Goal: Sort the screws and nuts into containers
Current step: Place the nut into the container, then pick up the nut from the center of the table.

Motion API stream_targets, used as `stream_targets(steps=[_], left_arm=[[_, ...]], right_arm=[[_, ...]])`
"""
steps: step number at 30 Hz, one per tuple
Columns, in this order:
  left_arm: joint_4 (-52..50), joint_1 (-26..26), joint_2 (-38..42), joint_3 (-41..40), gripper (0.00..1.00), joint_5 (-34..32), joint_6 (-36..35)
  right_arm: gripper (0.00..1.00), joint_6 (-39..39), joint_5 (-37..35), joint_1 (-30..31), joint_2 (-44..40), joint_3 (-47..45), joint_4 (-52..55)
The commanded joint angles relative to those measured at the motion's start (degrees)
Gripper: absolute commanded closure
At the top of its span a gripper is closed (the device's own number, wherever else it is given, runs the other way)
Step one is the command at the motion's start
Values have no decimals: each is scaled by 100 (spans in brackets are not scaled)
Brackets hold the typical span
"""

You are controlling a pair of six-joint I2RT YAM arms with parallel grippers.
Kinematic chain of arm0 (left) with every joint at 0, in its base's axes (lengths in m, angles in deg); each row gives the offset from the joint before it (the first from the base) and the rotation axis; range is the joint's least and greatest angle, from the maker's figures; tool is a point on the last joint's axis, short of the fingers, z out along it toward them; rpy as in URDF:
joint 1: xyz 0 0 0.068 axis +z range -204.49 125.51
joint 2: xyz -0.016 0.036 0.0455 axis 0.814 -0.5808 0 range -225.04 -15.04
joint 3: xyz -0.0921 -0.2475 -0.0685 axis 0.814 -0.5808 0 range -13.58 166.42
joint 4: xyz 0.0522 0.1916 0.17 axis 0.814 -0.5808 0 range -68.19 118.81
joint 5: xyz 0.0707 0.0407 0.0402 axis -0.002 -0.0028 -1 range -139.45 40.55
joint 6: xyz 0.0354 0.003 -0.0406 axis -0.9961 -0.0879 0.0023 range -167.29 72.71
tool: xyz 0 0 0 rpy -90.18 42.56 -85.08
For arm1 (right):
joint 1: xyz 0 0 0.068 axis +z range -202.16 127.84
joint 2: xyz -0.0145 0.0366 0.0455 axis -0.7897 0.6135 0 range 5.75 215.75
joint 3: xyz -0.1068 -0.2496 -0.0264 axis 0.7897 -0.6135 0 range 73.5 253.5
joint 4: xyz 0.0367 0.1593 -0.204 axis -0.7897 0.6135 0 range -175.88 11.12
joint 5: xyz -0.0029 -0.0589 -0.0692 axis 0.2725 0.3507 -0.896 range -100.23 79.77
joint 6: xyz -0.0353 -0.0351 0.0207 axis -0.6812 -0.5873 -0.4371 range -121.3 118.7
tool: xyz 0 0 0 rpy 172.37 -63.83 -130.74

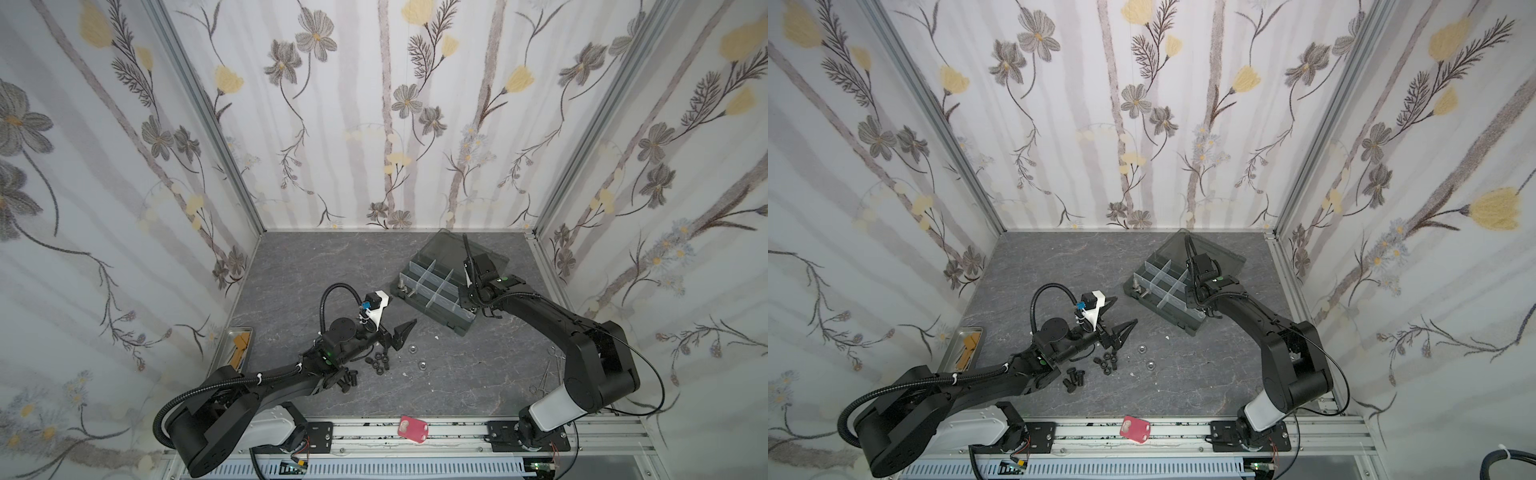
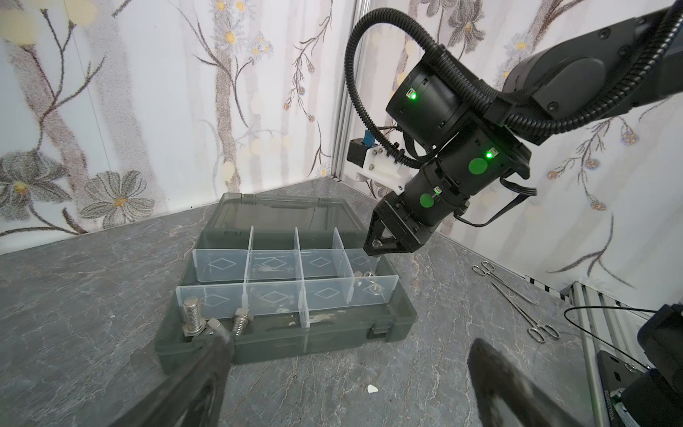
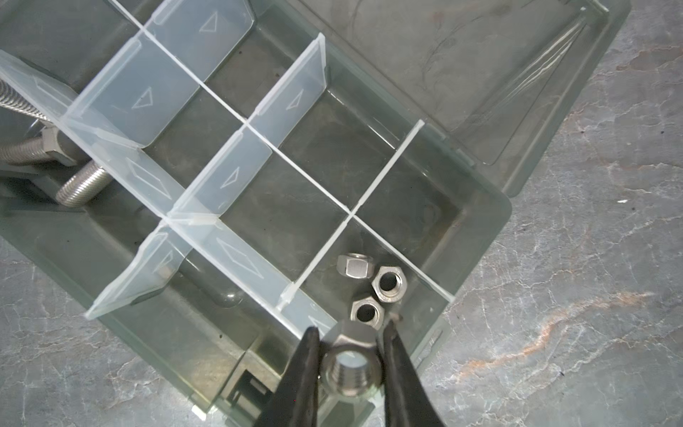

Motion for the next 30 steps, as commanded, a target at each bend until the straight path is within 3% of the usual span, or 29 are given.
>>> stream_targets(steps=[1, 10, 13, 18, 22, 25, 30], left_arm=[[319, -1, -39, 12, 0, 21, -108], [452, -5, -138, -129, 0, -115, -19], [437, 3, -81, -210, 0, -247, 0], [398, 19, 261, -464, 0, -506, 52], [-18, 63, 652, -678, 0, -626, 186], [-371, 65, 1026, -905, 0, -722, 280], [-907, 65, 1674, -1316, 0, -1025, 497]], right_arm=[[80, -80, -183, -118, 40, -19, -112], [67, -35, -132, -211, 456, -75, -394], [56, -31, -68, -211, 354, -81, -426], [54, -143, 289, -166, -71, -116, -531], [49, -567, 1226, 297, -589, -412, -961], [46, -632, 1895, 722, -501, -577, -1023], [38, -865, 1709, 1583, -166, -858, -999]])
